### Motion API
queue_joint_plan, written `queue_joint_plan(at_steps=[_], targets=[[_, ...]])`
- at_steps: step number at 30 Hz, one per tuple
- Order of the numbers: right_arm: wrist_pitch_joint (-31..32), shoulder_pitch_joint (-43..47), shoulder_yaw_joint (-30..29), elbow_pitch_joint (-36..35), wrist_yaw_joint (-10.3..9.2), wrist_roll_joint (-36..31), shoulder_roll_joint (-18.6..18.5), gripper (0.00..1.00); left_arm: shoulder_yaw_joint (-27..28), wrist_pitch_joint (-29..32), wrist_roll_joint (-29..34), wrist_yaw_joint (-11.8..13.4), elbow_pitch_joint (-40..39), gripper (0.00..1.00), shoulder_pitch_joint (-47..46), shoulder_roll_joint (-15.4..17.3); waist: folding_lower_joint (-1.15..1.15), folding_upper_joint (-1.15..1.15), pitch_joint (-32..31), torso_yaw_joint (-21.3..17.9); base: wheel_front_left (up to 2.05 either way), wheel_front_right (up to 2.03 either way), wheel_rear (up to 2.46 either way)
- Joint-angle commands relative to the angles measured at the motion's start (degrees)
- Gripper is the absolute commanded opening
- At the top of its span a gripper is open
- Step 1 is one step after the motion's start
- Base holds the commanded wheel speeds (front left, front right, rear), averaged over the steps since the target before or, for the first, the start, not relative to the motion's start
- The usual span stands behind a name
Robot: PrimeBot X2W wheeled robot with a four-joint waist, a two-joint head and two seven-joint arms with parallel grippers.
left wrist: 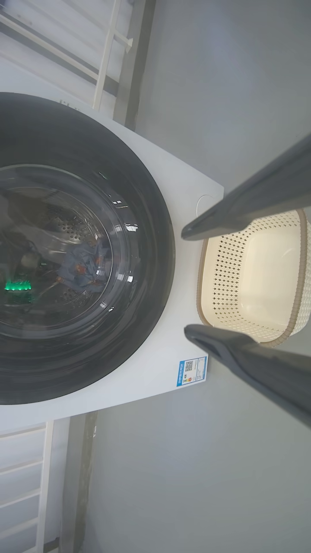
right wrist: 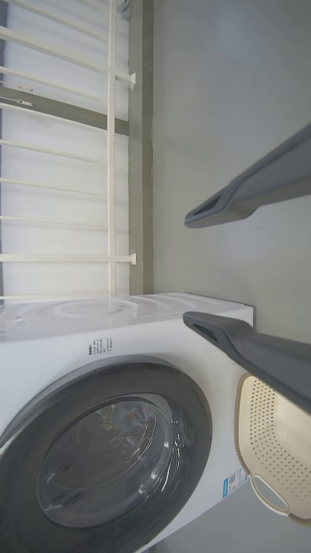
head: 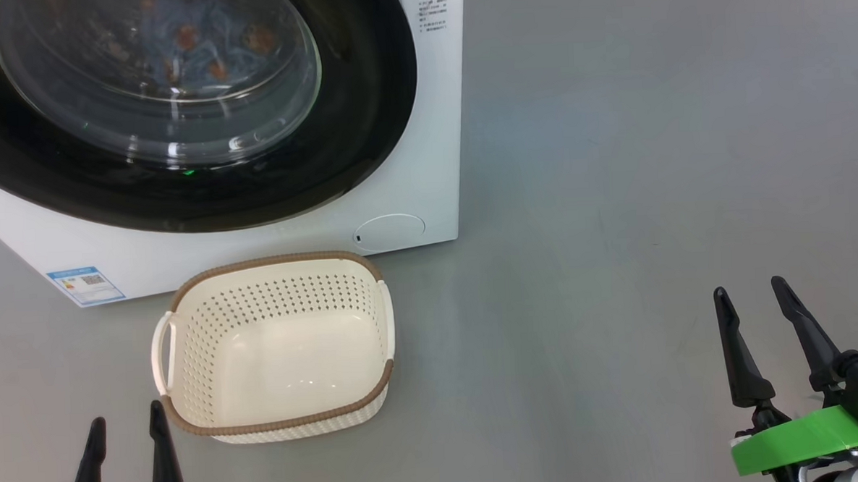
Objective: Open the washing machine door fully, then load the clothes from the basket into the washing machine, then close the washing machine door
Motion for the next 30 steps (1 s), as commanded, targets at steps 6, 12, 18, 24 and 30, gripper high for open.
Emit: queue_joint_plan(at_steps=[6, 12, 18, 24, 30], targets=[[0.16, 0.44, 0.69, -0.84, -0.32, -0.22, -0.29, 1.0, 1.46, -0.37, 0.49, 0.0, -1.75, 1.0, -0.29, 0.95, 0.0, 0.0, -0.44, 0.38, 0.0, 0.0, 0.0], [0.16, 0.45, 0.84, -0.7, -0.32, -0.13, -0.27, 1.0, 1.34, -0.37, 0.47, 0.21, -1.81, 1.0, -0.08, 0.95, 0.0, 0.0, -0.65, 0.54, 0.0, 0.0, 0.0], [0.16, 0.32, 0.78, -0.72, -0.32, -0.19, -0.29, 1.0, 1.36, -0.37, 0.49, 0.25, -1.9, 1.0, -0.05, 0.95, 0.0, 0.0, -0.79, 0.74, 0.0, 0.0, 0.0], [0.16, 0.38, 0.76, -0.6, -0.32, -0.15, -0.42, 1.0, 1.43, -0.37, 0.46, 0.29, -1.95, 1.0, 0.07, 0.95, 0.0, 0.0, -1.06, 1.04, 0.0, 0.0, 0.0], [0.16, 0.38, 1.06, -0.42, -0.32, -0.12, -0.55, 1.0, 1.37, -0.37, 0.31, 0.47, -1.91, 1.0, 0.12, 0.95, 0.0, 0.0, -1.52, 1.25, 0.0, 0.0, 0.0]])
